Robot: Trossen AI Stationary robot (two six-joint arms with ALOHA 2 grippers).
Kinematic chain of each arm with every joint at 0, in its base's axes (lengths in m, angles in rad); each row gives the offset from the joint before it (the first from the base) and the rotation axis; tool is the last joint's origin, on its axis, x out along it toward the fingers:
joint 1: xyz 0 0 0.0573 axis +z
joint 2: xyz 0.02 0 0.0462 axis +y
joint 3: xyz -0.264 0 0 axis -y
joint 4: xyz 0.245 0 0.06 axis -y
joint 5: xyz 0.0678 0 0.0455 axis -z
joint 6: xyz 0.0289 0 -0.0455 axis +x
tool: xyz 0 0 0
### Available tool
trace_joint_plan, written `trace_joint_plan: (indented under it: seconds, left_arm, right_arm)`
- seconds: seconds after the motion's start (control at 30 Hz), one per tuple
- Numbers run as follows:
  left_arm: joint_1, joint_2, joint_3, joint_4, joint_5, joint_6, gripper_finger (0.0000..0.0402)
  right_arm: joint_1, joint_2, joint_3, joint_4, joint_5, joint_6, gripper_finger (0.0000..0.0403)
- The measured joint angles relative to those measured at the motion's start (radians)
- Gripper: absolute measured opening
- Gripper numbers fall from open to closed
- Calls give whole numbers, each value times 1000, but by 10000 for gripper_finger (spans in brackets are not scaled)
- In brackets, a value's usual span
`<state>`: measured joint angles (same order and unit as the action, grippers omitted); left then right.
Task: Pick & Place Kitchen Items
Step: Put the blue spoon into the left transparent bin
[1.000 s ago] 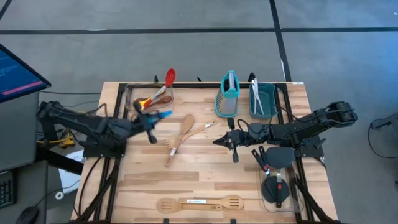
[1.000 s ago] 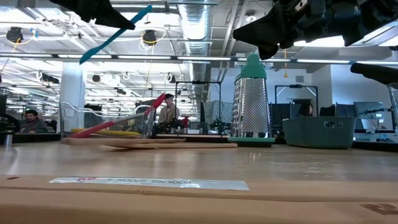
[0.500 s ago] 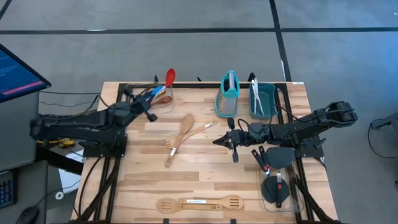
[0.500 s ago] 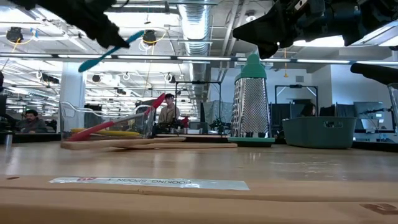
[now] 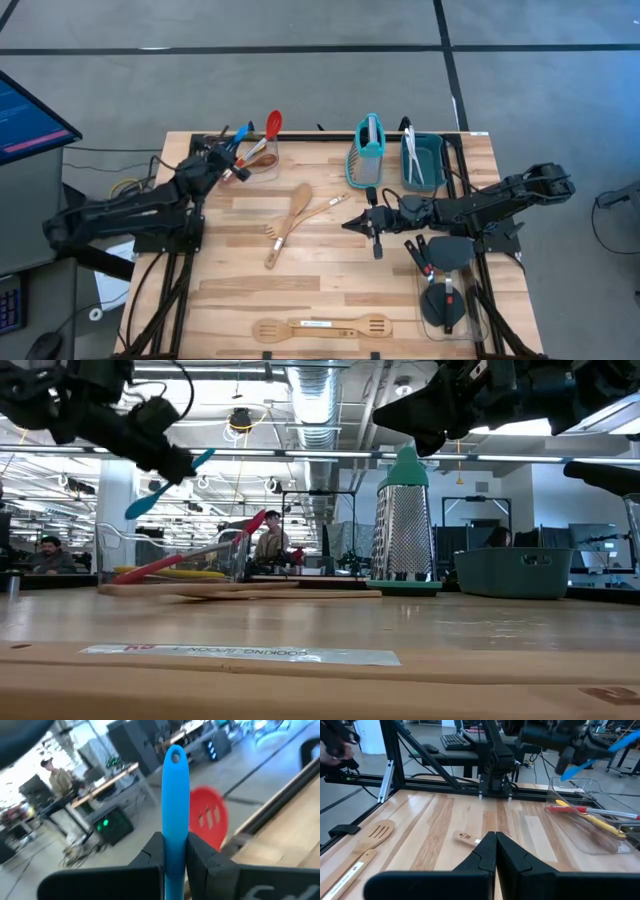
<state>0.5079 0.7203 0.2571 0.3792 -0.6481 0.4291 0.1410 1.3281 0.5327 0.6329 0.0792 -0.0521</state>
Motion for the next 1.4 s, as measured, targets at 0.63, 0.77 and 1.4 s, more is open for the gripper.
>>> trace_joint_plan:
  seconds: [0.63,0.77,1.4]
  left_arm:
    - [217,355,-57,128,163,-105,11]
    - [234,409,-57,145,168,-123,12]
    - [241,442,-57,163,168,-202,129]
  right_arm:
    - [0,0,0,0,0,0,0]
    - [0,0,0,0,0,0,0]
    - [0,0,0,-5,0,0,0]
